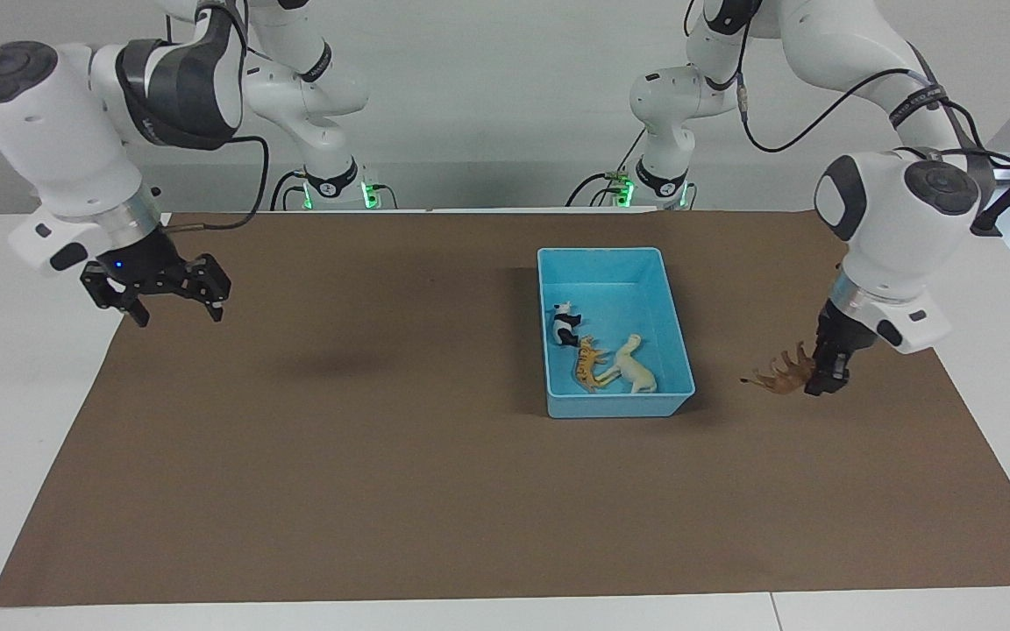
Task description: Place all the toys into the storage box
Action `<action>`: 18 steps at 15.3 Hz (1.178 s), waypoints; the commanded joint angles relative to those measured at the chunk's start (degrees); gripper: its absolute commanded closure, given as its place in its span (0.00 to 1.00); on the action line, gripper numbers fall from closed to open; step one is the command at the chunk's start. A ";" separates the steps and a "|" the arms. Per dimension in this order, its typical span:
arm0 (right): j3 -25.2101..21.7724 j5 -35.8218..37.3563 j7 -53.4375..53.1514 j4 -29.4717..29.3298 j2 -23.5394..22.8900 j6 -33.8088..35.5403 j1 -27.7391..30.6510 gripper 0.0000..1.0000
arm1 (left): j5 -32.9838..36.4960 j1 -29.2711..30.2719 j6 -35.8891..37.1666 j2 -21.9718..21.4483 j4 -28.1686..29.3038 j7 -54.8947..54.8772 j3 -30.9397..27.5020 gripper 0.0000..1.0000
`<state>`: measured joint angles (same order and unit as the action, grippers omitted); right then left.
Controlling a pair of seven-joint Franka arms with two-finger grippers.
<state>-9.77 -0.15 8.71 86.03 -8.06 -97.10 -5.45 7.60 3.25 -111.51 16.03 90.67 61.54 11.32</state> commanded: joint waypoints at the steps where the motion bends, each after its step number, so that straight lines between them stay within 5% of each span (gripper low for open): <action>1: 0.55 0.94 0.88 0.72 4.27 5.24 0.79 0.00 | 0.67 -7.62 4.97 -2.93 1.78 -3.53 -0.51 1.00; 8: 0.72 1.12 1.40 2.03 10.43 15.01 3.33 0.00 | -6.01 -18.19 -0.28 -7.68 12.86 -19.32 -0.08 1.00; 9: 0.90 1.12 1.49 2.56 10.61 15.36 3.95 0.00 | -6.10 -18.19 -0.46 -7.85 13.38 -22.49 -0.07 0.81; 11: 1.07 1.12 1.40 3.35 11.23 15.36 4.04 0.00 | -6.10 -18.19 -1.59 -8.03 14.00 -26.89 -0.16 0.00; 14: 1.42 1.12 1.40 3.53 11.58 15.54 4.04 0.00 | -6.02 -17.15 -7.31 -7.50 13.65 -29.02 -0.43 0.00; 18: 1.86 1.29 0.87 5.20 13.25 14.93 3.95 0.00 | -5.93 -7.94 -1.01 -9.52 10.42 -43.04 -0.87 0.00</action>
<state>-8.97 -0.04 8.79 88.54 2.62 -81.52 -2.36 2.62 -10.09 -116.00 9.50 101.59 27.12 10.55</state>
